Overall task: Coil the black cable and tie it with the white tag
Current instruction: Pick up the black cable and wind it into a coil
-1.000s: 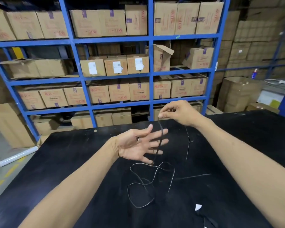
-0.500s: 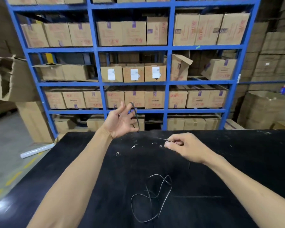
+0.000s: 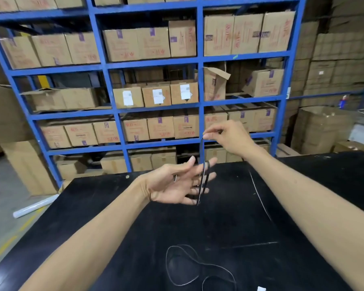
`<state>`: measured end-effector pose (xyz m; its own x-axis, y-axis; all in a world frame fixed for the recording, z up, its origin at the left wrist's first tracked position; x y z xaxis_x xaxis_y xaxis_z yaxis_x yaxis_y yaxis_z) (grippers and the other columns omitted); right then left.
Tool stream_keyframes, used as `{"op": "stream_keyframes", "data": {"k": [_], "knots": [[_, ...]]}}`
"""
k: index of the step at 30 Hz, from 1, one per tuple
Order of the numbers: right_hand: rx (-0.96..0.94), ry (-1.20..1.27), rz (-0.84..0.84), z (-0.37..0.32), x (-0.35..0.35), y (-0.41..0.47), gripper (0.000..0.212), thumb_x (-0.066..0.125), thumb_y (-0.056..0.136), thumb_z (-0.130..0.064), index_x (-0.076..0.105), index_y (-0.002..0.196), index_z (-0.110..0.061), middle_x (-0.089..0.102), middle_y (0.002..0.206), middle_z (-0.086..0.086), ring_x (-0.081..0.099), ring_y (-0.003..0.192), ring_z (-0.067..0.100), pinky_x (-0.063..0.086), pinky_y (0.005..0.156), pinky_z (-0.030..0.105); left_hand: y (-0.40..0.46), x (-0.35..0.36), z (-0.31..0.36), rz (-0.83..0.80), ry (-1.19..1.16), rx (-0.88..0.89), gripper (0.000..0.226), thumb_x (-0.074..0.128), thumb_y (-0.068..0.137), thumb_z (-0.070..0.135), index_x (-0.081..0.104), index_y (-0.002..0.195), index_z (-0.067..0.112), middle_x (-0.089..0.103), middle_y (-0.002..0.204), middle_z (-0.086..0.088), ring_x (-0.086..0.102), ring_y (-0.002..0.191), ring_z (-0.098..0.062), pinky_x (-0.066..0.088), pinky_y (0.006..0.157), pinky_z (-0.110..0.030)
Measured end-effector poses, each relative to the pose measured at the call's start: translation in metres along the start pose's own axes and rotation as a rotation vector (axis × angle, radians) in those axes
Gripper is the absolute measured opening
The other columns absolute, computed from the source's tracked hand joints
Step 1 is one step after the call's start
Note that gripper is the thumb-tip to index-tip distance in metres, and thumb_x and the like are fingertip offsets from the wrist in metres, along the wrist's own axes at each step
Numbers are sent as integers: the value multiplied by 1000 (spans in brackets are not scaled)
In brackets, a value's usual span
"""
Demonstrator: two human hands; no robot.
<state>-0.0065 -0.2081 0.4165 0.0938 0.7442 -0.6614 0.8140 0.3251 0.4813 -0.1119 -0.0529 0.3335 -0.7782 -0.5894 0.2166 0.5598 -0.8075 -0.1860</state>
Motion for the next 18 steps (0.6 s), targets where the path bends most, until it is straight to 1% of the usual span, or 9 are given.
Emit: {"op": "stream_keyframes", "data": {"k": [2,5,8,11,13,15,16,17,18], "knots": [[85,40,-97,15,27,-16,13,68,96,-29,79,103,-32,75,99,-13,67,94,6,53,88,32,-3,2,24,1,-77,136,57,32,97,58,29,153,44,19,165,-1,14,151,-34,4,121,-59],[134,158,-225,17,64,-49,16,62,100,-34,77,95,-37,69,72,-13,57,57,-7,45,65,23,-14,-13,62,102,-140,353,56,27,101,55,29,154,39,19,165,-11,11,150,-44,4,118,-66],[121,173,-317,12,86,-80,23,57,102,-42,77,113,-37,68,70,-10,57,55,-10,40,62,16,-29,-44,82,333,-152,468,54,28,101,55,32,153,40,21,163,-14,12,149,-47,11,116,-68],[104,120,-344,0,73,-91,22,58,100,-44,78,105,-37,72,72,-7,61,62,-2,45,65,18,-43,-79,75,515,-157,441,55,30,101,57,28,154,42,12,166,-13,3,150,-44,8,114,-67],[101,54,-343,-10,48,-85,21,64,97,-43,81,95,-31,75,75,-6,68,71,5,51,69,23,-49,-94,58,572,-129,347,57,33,100,58,25,154,44,1,167,-11,-5,151,-42,0,117,-65],[88,-12,-333,-19,20,-73,19,69,93,-42,82,90,-28,76,78,-8,70,76,4,55,71,24,-52,-106,38,615,-106,237,56,33,100,58,27,154,43,-3,167,-8,-7,152,-37,-3,119,-62],[69,-33,-323,-23,7,-65,15,71,92,-40,81,88,-30,76,79,-10,70,76,2,56,71,23,-51,-110,28,620,-83,184,54,33,100,58,31,152,43,8,166,-7,4,152,-33,0,120,-56],[41,-49,-309,-27,-5,-56,10,73,91,-36,81,86,-31,76,78,-13,69,76,-3,55,71,21,-48,-110,18,610,-41,123,52,34,99,59,38,149,43,32,156,-3,28,144,-26,9,119,-47],[13,-70,-294,-32,-14,-46,7,75,91,-33,80,86,-32,74,76,-17,67,74,-7,51,68,18,-43,-107,9,585,5,51,51,37,98,61,46,145,43,51,127,2,48,116,-17,20,109,-39]]}}
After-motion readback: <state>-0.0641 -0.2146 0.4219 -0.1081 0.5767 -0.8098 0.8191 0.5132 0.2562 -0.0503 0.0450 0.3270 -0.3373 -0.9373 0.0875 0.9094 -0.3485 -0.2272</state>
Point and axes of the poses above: each hand's wrist, its own y-axis towards the middle knuckle, its own x-axis out of the palm, z = x × y, the point moved 5 cm from there along y, towards the middle knuckle
